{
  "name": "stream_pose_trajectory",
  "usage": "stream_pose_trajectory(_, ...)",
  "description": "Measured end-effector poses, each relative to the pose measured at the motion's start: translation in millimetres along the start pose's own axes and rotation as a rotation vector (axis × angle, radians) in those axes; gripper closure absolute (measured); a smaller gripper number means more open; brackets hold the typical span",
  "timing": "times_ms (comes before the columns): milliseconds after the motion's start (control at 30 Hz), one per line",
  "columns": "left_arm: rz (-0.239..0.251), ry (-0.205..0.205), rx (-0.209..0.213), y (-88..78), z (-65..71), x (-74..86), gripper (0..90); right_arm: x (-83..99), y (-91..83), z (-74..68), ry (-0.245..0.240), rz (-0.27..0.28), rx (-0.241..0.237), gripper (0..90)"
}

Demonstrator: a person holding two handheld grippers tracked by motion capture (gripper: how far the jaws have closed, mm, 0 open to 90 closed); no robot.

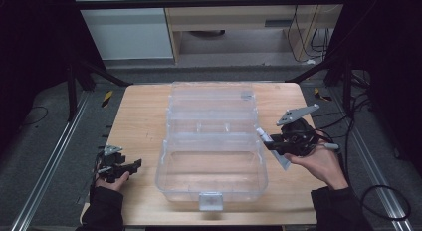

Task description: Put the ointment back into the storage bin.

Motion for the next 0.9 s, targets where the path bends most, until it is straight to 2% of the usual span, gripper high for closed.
stream_pose_trajectory(300,0.002,-0.003,0.0,-0.2,-0.5,-0.2,30.6,-29.9,15.1,-12.7,-0.122,-0.027,-0.065,70.2)
stream_pose_trajectory(533,0.0,-0.004,0.0,-0.2,-0.9,-0.2,30.6,-44.4,34.7,-27.3,-0.214,-0.057,-0.149,70.1)
stream_pose_trajectory(767,0.001,-0.005,0.002,-0.4,-1.3,-0.2,30.6,-48.2,56.2,-40.4,-0.282,-0.11,-0.211,70.1)
stream_pose_trajectory(900,0.0,-0.004,0.001,-0.3,-1.1,-0.1,30.7,-44.6,69.1,-47.2,-0.332,-0.147,-0.225,70.1)
Point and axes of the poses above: each handheld gripper's, and its own axes: y roughly forward along the jaws, x roughly out of its underside, z roughly to its right, the point moved 3 cm from there along y, roughly forward along the jaws, and after that the axes turned 8 degrees about -y, right-handed, at the moved point
